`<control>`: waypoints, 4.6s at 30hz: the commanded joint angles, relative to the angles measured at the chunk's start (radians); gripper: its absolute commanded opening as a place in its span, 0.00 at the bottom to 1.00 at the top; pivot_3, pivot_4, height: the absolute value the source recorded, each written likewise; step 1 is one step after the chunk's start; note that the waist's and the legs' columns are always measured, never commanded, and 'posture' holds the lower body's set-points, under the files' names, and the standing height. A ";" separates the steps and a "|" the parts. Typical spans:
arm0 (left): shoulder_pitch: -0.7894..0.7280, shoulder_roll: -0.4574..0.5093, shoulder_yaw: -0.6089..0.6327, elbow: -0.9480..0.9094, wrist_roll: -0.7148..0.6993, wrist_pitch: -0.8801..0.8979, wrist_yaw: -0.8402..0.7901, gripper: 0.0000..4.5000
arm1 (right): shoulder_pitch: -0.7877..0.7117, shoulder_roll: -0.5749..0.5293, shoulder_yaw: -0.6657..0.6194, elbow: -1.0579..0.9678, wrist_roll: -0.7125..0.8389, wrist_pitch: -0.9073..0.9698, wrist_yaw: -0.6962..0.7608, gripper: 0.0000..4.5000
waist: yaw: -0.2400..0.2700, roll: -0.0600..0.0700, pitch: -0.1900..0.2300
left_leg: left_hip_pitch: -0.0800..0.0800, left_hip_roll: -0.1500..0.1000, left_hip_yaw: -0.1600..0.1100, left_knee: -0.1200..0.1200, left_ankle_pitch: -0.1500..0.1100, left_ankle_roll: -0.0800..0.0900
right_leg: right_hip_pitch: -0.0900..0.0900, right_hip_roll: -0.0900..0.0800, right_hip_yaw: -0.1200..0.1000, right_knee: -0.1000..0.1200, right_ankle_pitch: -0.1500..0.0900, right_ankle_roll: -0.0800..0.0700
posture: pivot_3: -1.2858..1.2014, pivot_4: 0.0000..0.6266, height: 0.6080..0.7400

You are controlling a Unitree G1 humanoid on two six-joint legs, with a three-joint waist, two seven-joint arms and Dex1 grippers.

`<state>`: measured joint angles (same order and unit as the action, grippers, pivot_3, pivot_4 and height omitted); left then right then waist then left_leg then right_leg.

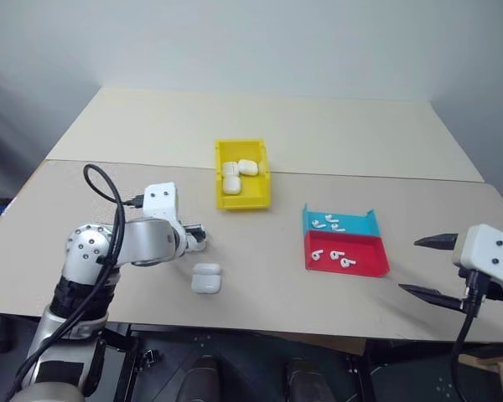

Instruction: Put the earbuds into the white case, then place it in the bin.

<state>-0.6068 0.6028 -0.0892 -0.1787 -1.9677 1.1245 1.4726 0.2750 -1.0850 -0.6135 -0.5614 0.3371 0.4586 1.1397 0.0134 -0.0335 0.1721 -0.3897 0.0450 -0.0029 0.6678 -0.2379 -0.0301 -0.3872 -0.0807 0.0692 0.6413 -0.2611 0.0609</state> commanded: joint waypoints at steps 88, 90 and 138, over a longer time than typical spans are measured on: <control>0.085 0.132 0.077 -0.268 1.115 -0.730 -1.884 0.61 | -0.254 -0.034 0.086 0.009 -0.038 -0.054 -0.061 1.00 | 0.001 -0.002 0.002 | -0.004 0.001 0.000 -0.009 0.005 -0.008 | -0.001 0.000 -0.002 -0.013 0.003 0.000 | 0.52 0.24 1.00; 0.131 -0.004 0.095 -0.205 1.170 -0.929 -2.021 0.61 | -0.272 -0.036 0.100 -0.006 -0.030 -0.060 -0.059 1.00 | 0.001 -0.002 0.002 | -0.007 0.001 0.000 -0.007 0.004 -0.006 | -0.002 0.000 -0.003 -0.015 0.004 0.000 | 0.52 0.24 1.00; 0.349 -0.265 0.088 -0.017 1.227 -1.181 -2.803 0.61 | -1.024 0.036 1.113 0.388 -0.417 0.014 0.269 0.46 | -0.027 0.003 0.001 | -0.017 0.004 0.000 -0.003 0.002 -0.001 | -0.016 0.003 -0.001 -0.008 0.006 0.001 | 0.52 0.24 1.00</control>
<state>-0.2596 0.3389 -0.0008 -0.1615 -0.7438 -0.0557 -1.3391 -0.7359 -1.0508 0.5026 -0.1786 -0.0577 0.4957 1.3958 -0.0136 -0.0301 0.1726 -0.4061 0.0491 -0.0024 0.6645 -0.2354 -0.0306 -0.4033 -0.0776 0.0677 0.6334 -0.2547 0.0621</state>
